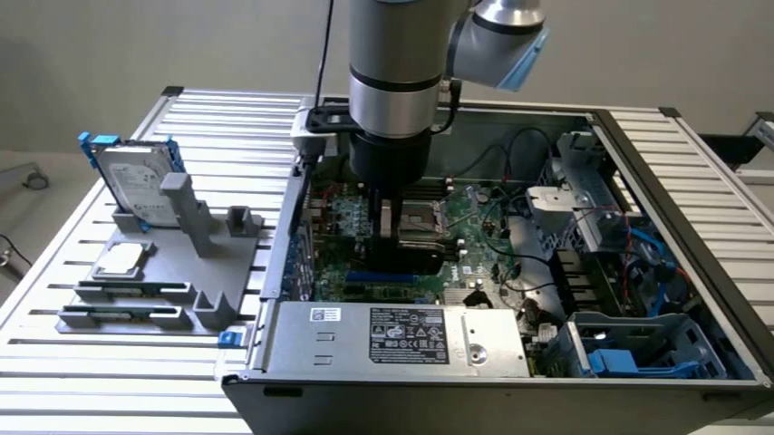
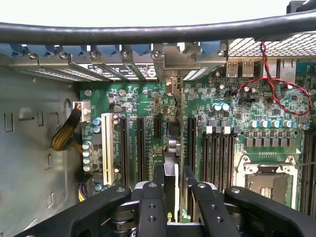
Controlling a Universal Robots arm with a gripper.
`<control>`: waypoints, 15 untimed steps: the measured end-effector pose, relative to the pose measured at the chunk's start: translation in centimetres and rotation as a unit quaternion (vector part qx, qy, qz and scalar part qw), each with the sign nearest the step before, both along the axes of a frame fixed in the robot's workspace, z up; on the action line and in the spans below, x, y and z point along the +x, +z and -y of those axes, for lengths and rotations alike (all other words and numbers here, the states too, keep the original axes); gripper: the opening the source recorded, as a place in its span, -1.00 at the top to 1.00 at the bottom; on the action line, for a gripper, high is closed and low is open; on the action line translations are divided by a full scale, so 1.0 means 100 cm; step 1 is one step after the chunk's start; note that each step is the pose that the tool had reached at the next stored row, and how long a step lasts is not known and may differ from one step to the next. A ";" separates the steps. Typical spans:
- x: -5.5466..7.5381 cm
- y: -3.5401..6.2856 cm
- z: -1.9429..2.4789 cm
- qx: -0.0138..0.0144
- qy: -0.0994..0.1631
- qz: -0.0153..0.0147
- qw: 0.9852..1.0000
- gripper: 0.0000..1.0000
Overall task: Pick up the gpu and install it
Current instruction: 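Insert the gpu into the slot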
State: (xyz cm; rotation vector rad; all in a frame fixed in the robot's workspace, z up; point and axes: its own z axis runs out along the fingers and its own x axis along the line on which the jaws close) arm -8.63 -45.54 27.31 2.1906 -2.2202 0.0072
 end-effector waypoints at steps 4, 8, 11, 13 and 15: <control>0.000 -0.0031 0.0000 0.000 0.002 0.000 1.000 0.47; -0.001 -0.0043 0.0000 0.000 0.004 0.000 1.000 0.47; -0.002 -0.0055 0.0000 0.000 0.007 0.000 1.000 0.47; -0.002 -0.0058 0.0000 0.000 0.008 0.000 1.000 0.47; -0.002 -0.0063 0.0000 0.000 0.011 0.000 1.000 0.47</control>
